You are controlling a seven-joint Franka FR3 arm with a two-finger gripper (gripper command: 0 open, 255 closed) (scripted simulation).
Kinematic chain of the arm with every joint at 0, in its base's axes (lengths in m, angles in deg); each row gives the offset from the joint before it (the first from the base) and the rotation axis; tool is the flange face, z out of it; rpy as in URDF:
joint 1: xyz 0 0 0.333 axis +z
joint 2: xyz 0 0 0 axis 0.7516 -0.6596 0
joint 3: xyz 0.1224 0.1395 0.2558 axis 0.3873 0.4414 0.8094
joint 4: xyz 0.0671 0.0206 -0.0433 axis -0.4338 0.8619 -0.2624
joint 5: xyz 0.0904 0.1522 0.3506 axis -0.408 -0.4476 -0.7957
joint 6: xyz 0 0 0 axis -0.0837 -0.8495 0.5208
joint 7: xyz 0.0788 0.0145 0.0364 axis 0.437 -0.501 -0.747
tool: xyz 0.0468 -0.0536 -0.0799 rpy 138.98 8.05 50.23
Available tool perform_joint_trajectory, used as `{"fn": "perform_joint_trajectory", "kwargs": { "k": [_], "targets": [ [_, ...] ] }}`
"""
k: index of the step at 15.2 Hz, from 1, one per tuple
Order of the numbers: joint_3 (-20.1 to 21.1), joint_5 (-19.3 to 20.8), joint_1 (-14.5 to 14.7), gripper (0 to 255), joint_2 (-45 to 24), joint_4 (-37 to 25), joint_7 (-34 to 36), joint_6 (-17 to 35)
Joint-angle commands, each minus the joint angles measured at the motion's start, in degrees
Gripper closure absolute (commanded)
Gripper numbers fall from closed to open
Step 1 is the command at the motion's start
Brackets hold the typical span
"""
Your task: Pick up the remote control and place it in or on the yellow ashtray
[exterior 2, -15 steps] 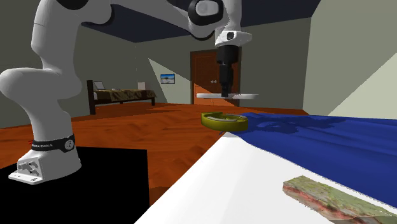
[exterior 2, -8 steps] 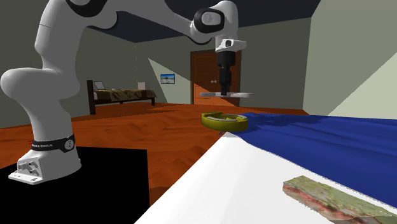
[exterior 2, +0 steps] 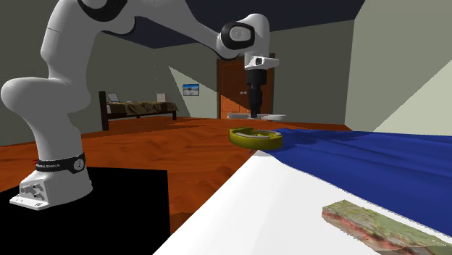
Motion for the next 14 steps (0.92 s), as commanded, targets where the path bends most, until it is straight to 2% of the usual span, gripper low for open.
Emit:
{"fn": "perform_joint_trajectory", "kwargs": {
  "k": [1,7,14],
  "targets": [
    [0.0,0.0,0.0,255,-0.2,1.2,0.0,1.5],
    [-0.1,0.2,0.0,255,-1.6,3.9,0.2,5.5],
    [-0.1,0.2,0.0,255,-1.6,3.9,0.2,5.5]
  ]
}}
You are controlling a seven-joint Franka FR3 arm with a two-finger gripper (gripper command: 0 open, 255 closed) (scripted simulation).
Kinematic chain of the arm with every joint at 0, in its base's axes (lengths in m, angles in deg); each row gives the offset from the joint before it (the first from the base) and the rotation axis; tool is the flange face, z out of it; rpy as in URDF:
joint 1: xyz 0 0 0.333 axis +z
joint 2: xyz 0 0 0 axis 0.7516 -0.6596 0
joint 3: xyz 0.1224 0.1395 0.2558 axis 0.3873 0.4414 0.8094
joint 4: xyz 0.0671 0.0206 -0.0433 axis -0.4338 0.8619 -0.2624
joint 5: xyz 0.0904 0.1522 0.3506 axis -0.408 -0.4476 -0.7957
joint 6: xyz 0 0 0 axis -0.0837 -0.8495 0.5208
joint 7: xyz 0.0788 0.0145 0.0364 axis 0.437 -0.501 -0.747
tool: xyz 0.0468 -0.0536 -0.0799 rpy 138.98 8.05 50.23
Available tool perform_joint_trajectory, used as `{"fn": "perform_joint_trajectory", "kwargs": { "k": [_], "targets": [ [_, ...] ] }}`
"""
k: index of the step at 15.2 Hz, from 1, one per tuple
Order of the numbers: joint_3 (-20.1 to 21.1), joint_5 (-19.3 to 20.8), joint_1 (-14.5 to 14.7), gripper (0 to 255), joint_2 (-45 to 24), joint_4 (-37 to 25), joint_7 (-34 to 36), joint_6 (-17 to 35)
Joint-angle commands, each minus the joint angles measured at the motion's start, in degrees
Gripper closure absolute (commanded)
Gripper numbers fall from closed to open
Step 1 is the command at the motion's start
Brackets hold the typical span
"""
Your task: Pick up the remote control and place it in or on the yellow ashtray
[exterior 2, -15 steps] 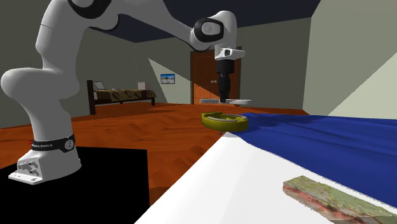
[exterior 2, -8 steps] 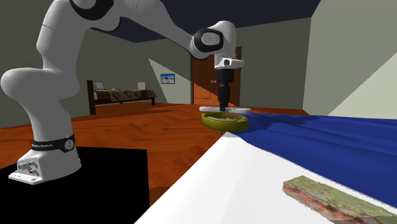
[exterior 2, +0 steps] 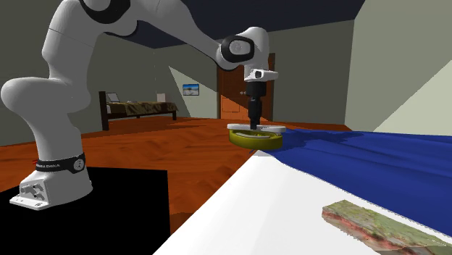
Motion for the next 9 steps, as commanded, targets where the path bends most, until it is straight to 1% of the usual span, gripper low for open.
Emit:
{"fn": "perform_joint_trajectory", "kwargs": {
  "k": [1,2,7,9],
  "targets": [
    [0.0,0.0,0.0,255,0.0,0.0,0.0,0.0],
    [0.0,0.0,0.0,0,0.0,0.0,0.0,0.0],
    [0.0,0.0,0.0,0,0.0,0.0,0.0,0.0],
    [0.1,-0.1,0.0,0,1.2,-2.2,-0.1,-3.3]
  ]
}}
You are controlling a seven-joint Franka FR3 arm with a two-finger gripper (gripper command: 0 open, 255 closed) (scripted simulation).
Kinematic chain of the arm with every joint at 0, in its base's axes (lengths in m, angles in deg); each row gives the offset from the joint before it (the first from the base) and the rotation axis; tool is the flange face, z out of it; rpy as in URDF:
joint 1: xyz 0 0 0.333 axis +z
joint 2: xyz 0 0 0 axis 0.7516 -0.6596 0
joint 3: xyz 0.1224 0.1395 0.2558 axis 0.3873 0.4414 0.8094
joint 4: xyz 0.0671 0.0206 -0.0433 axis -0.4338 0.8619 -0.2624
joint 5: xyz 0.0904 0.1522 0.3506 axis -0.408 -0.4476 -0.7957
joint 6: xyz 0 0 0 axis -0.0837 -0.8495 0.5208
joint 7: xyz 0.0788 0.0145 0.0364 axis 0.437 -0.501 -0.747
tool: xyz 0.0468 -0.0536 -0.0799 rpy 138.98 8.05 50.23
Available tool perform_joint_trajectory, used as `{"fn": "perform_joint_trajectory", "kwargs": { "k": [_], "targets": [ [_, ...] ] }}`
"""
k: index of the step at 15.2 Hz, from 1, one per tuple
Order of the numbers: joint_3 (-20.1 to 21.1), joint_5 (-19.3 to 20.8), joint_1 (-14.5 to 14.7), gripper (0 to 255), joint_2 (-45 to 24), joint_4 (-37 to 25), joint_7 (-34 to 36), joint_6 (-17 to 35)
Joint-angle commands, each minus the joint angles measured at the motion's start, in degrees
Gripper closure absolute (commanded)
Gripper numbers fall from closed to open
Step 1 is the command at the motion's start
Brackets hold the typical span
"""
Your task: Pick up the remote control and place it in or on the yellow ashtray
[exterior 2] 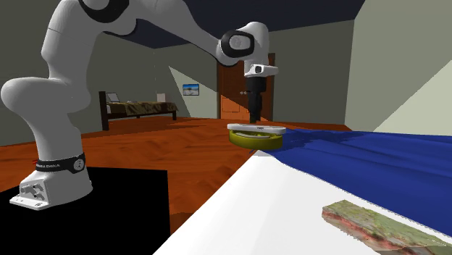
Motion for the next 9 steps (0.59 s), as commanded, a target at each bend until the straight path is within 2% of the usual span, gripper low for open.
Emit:
{"fn": "perform_joint_trajectory", "kwargs": {
  "k": [1,2,9],
  "targets": [
    [0.0,-0.1,0.0,0,0.9,-2.1,-0.2,-3.0],
    [0.1,-0.2,0.0,0,1.2,-3.2,-0.2,-4.4],
    [0.1,-0.2,0.0,0,1.2,-3.2,-0.2,-4.4]
  ]
}}
